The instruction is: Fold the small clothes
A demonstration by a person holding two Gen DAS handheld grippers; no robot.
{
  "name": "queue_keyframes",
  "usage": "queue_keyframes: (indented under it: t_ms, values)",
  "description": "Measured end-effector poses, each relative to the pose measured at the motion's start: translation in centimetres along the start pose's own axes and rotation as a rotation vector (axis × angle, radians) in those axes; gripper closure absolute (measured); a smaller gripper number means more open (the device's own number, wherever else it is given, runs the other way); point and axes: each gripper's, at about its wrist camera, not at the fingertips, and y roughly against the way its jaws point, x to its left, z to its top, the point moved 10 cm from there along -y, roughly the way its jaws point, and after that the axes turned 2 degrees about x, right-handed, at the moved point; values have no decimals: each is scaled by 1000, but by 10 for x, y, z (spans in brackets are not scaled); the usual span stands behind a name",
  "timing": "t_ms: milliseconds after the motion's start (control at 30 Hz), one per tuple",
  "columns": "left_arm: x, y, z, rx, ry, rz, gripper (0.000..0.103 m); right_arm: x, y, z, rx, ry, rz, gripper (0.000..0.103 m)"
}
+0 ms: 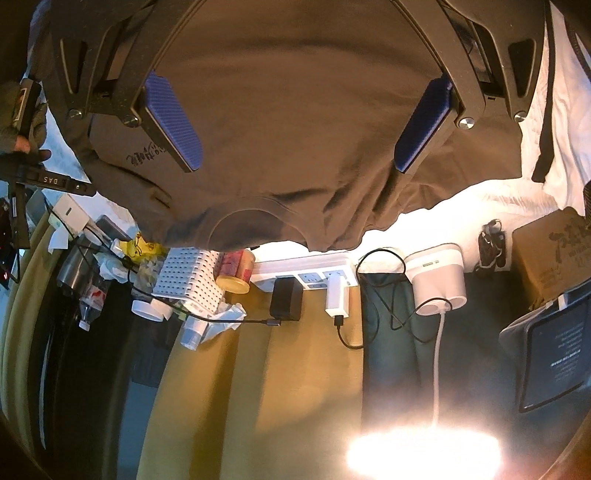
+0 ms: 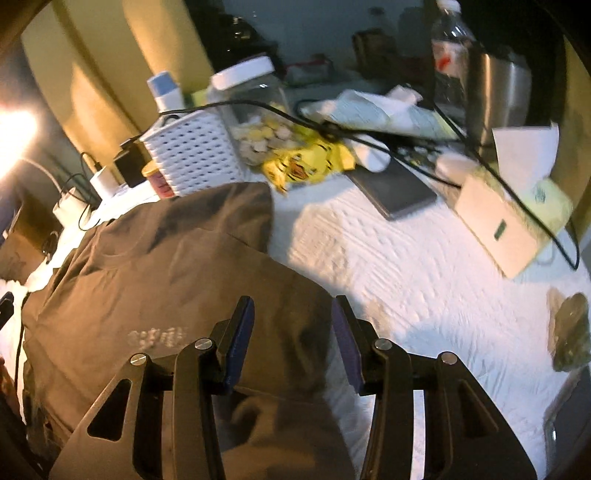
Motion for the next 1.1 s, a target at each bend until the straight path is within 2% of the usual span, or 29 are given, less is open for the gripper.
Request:
queue_keyframes:
  t_ms: [200,333,433,633,800,1100]
  values:
    - [-7,-4,0,8,-22,18,1,-9,-17,-3,42,-32,31,57]
    - [-4,-4,-1,14,-19,31,1,0,-22,-4,56,4,49,57]
    - [-1,-3,-1,13,-10,36,1,10,-20,-4,53,36,65,98]
    - [2,3,-2,9,-10,28,1,38,10,5,-37,128,69,98]
    - [5,15,-4,-10,-3,16,1,77,40,-1,-96,254,115,98]
    - [15,41,-17,-27,8,18,1,123,35,-52,-12,390,146,98]
